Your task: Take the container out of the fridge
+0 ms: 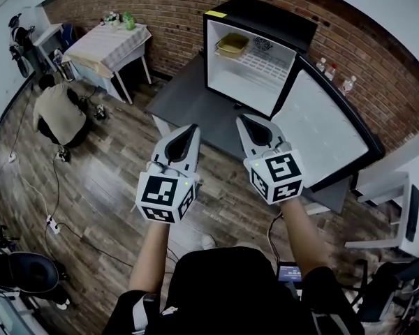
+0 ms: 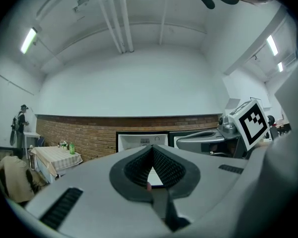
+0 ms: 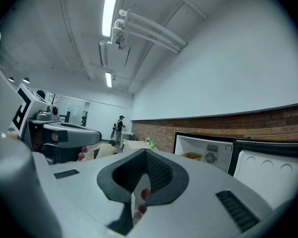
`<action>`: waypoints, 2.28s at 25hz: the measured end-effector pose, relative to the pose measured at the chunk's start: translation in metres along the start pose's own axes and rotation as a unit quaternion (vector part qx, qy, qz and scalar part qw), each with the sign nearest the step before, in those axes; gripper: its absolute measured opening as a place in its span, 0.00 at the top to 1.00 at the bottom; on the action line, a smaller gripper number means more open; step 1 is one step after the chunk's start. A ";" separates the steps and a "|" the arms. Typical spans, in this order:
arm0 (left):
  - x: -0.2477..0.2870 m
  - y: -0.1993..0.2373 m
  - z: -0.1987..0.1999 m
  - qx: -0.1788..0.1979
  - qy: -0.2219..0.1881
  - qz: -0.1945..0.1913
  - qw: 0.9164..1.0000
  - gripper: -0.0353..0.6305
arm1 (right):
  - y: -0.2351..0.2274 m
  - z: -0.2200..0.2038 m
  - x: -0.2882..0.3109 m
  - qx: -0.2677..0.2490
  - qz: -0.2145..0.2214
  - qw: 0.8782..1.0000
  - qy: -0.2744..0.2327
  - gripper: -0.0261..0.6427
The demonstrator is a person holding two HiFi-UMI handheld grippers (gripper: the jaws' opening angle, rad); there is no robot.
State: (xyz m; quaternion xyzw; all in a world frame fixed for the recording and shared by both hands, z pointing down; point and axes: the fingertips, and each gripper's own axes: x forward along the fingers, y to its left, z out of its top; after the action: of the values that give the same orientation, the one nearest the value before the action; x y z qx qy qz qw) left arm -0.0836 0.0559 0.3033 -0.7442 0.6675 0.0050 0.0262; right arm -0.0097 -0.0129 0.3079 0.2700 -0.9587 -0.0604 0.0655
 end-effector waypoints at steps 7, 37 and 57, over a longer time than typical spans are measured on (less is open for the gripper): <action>0.006 0.013 -0.005 -0.010 -0.004 -0.009 1.000 0.93 | 0.000 -0.004 0.017 0.001 -0.011 1.000 0.004 0.90; 0.212 0.065 -0.019 -0.036 -0.003 -0.045 0.998 0.93 | -0.151 -0.030 0.150 0.008 -0.027 1.000 0.008 0.90; 0.326 0.057 -0.042 -0.006 0.029 -0.048 0.998 0.93 | -0.238 -0.057 0.196 0.036 -0.017 0.999 0.012 0.90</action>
State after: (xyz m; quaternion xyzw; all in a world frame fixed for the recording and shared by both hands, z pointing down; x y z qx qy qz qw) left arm -0.1057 -0.2758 0.3299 -0.7752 0.6315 -0.0138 0.0030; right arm -0.0450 -0.3221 0.3462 0.2894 -0.9546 -0.0241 0.0665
